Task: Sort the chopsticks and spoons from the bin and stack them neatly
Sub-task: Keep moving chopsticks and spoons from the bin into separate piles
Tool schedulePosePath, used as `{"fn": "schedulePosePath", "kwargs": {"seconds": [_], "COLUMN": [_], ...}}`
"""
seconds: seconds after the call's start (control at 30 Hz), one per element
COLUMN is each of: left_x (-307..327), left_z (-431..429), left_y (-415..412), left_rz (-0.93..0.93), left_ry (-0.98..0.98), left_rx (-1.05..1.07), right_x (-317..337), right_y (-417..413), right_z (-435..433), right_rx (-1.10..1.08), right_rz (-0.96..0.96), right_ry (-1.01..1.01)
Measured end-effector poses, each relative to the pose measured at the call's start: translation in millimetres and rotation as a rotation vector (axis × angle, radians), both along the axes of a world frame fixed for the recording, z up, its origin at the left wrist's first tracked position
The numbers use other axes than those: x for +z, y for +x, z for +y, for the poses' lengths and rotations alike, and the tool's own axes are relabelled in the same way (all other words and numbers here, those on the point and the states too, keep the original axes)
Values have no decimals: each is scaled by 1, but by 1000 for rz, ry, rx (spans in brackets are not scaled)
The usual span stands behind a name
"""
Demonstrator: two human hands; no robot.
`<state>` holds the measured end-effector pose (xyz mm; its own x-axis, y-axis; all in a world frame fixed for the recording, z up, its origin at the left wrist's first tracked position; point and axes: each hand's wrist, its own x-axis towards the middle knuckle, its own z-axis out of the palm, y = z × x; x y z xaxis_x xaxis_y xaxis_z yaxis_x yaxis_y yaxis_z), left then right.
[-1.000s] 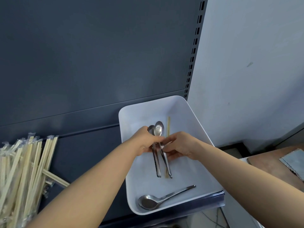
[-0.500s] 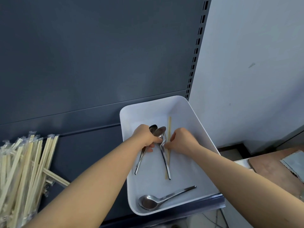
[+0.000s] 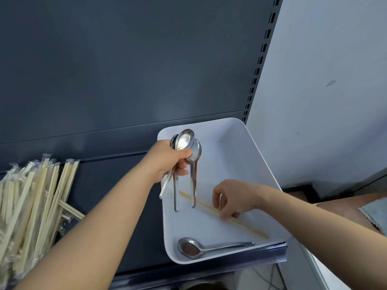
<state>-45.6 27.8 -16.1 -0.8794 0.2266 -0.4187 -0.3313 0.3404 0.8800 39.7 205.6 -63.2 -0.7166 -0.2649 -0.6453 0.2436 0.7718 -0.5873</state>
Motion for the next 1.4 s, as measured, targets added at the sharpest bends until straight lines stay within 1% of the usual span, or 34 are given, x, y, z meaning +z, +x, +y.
{"fn": "schedulePosePath", "kwargs": {"seconds": [0.07, 0.27, 0.33, 0.47, 0.57, 0.63, 0.67, 0.77, 0.8, 0.87, 0.97, 1.13, 1.3, 1.4], "left_x": [1, -4, -4, -3, -2, -3, -3, -4, -5, -4, 1, 16, 18, 16], "left_z": [-5, -16, -18, -21, -21, -20, -19, -17, -18, -20, -30, -65, -123, -168], "left_y": [8, 18, 20, 23, 26, 27, 27, 29, 29, 30, 36, 47, 60, 65], "left_rz": [9, 50, 43, 19, 17, 22, 23, 30, 38, 59, 86, 99, 113, 114], "left_ry": [7, 24, 42, 77, 95, 92, 88, 91, 98, 100, 123, 197, 306, 319], "left_rx": [5, 54, 76, 115, 144, 164, 175, 226, 245, 267, 315, 448, 523, 550], "right_x": [-1, 0, -4, -8, -11, -9, -8, 5, 13, 31, 55, 75, 86, 81], "right_y": [6, 19, 17, 8, 1, -5, -9, -19, -21, -25, -28, -31, -30, -29], "right_z": [-6, -30, -32, -25, -17, -10, -7, -3, -4, -10, -26, -67, -129, -180], "right_rx": [122, 493, 497, 253, 80, -61, -157, -467, -519, -516, -438, -396, -308, -262], "right_rz": [63, 263, 288, 256, 269, 258, 245, 202, 203, 209, 238, 306, 359, 411], "right_ry": [66, 420, 442, 334, 349, 316, 253, -100, -200, -305, -339, -426, -383, -363]}}
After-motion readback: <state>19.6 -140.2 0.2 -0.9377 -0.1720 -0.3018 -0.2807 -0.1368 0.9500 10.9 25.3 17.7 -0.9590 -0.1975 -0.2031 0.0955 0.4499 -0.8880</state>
